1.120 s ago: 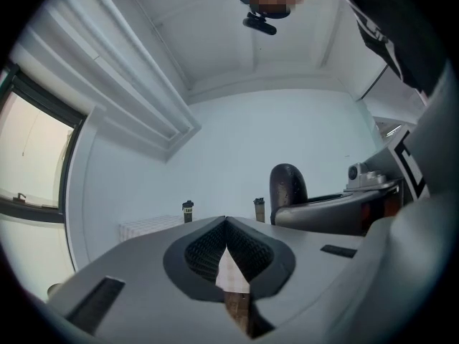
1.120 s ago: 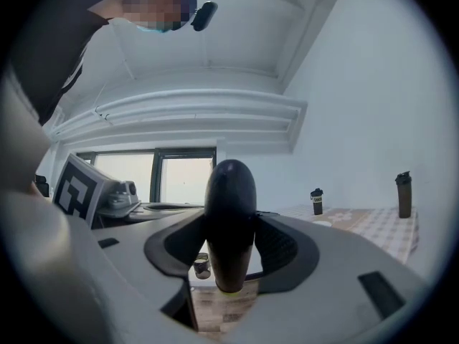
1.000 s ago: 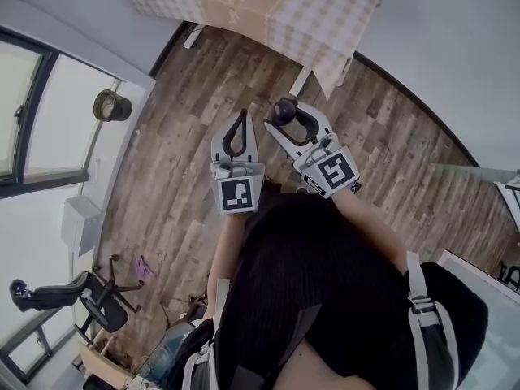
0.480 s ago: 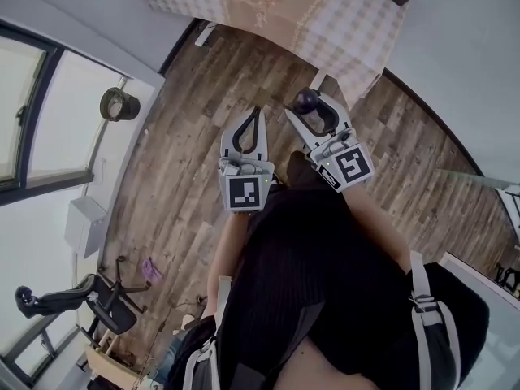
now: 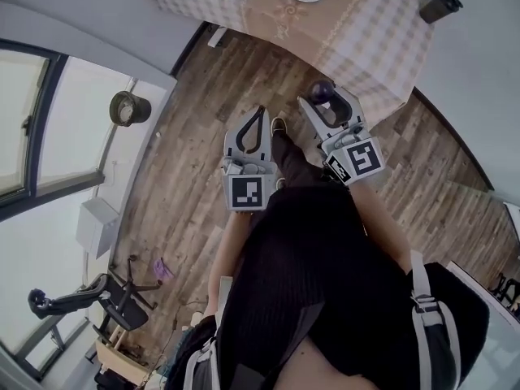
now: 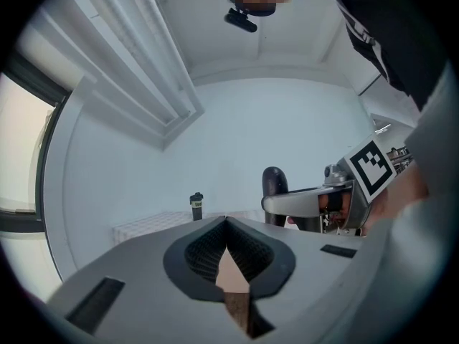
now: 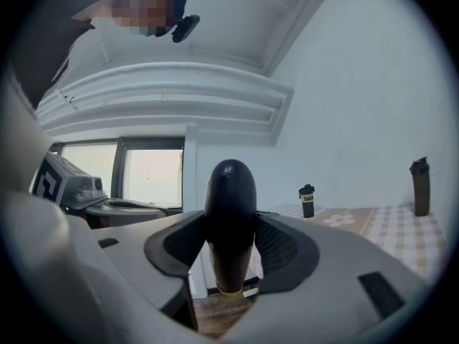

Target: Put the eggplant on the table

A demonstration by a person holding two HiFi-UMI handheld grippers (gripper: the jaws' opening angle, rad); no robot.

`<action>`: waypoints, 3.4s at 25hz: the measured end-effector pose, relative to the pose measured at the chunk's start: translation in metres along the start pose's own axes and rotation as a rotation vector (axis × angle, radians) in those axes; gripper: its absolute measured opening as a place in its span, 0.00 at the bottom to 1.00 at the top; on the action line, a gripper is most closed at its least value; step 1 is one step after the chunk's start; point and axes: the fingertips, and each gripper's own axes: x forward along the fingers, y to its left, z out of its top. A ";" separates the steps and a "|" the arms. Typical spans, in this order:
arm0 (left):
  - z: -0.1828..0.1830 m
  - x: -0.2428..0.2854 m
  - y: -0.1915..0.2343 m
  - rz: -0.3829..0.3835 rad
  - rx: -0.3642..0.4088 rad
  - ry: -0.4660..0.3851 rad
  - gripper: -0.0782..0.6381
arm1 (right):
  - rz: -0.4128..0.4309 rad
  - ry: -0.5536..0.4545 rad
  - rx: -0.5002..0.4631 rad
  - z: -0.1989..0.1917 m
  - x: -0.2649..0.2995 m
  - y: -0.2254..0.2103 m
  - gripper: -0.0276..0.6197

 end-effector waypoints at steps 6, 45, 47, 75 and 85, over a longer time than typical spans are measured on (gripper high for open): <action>0.007 0.072 0.042 -0.078 -0.001 -0.004 0.09 | -0.025 -0.008 0.057 0.005 0.077 -0.048 0.38; -0.009 0.378 0.164 -0.877 0.036 -0.081 0.13 | -0.772 0.061 -0.025 0.038 0.235 -0.237 0.38; -0.012 0.385 0.179 -0.883 0.030 -0.080 0.13 | -0.787 0.075 -0.044 0.042 0.245 -0.239 0.38; -0.039 0.416 0.247 -0.882 0.009 -0.069 0.13 | -0.607 0.634 -0.448 0.008 0.315 -0.296 0.38; -0.042 0.419 0.250 -0.864 -0.002 -0.074 0.13 | -0.357 0.948 -0.698 -0.043 0.329 -0.306 0.38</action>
